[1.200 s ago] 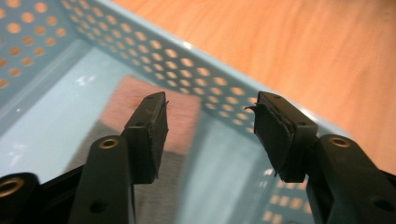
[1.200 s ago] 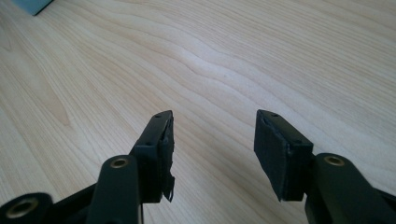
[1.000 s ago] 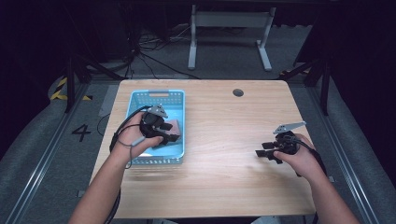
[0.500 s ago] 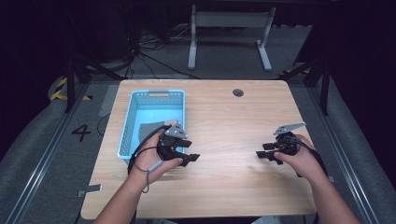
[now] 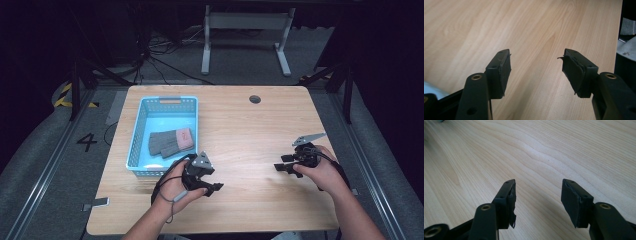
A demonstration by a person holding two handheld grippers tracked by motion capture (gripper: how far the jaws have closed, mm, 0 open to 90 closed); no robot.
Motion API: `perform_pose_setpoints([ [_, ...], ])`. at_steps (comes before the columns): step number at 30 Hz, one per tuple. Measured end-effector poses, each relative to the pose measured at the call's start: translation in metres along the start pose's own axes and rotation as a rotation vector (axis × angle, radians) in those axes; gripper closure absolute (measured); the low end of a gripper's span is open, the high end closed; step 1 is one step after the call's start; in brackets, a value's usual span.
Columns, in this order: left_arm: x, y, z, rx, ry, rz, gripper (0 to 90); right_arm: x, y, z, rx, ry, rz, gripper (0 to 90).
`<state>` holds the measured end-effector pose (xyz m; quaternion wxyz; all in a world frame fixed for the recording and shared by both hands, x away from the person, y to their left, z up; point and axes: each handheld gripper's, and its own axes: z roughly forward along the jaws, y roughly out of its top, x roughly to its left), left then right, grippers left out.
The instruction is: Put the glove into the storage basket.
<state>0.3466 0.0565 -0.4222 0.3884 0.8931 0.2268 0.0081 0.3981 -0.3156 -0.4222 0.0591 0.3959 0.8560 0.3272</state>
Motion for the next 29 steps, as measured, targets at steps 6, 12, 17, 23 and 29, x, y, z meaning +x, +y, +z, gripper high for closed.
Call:
perform_pose_setpoints([
  [6,-0.001,-0.015,0.021,0.019,0.039,0.027,37.6,-0.001,-0.003,0.001,0.009,-0.001,0.003,46.1],
  [12,-0.002,-0.023,0.036,0.035,0.030,0.028,36.1,-0.001,-0.005,0.005,0.023,-0.002,0.001,45.9],
  [17,-0.003,-0.024,0.041,0.028,0.022,0.055,33.7,-0.001,-0.007,0.010,0.025,0.000,-0.012,45.9],
  [23,-0.005,-0.023,0.037,0.002,0.029,0.068,33.8,0.000,-0.007,0.015,0.030,0.002,-0.024,45.6],
  [29,-0.005,-0.023,0.037,0.001,0.024,0.072,33.6,0.000,-0.006,0.016,0.022,-0.001,-0.031,45.4],
])
